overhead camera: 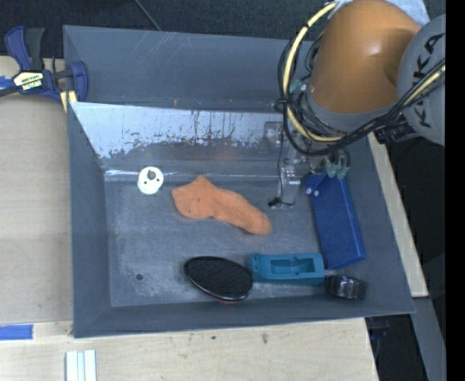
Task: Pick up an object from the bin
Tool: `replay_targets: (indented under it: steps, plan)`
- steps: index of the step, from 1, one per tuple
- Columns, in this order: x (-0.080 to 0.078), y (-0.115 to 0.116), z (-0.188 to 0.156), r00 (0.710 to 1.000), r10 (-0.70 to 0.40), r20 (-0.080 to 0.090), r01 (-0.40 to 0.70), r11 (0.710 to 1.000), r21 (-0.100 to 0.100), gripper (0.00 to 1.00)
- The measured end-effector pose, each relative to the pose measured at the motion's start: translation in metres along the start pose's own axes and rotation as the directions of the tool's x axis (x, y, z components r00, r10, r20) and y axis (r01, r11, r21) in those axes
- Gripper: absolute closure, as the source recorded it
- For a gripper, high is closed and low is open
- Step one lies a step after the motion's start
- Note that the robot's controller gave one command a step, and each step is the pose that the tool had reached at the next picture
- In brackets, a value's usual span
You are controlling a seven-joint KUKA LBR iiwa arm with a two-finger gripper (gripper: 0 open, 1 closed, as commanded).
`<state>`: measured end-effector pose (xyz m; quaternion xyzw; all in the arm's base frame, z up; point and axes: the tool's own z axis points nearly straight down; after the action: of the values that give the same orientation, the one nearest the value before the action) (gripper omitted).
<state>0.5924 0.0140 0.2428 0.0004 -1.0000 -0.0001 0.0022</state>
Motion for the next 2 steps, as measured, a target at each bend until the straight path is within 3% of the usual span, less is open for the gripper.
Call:
replay_targets:
  steps: [1, 2]
  plan:
    - [-0.001, 0.0, -0.005, 1.0, 0.0, 0.008, 0.0, 1.0, 0.0, 0.0]
    - [-0.01, 0.017, 0.038, 1.0, 0.004, 0.017, -0.004, 1.0, 0.0, 0.0]
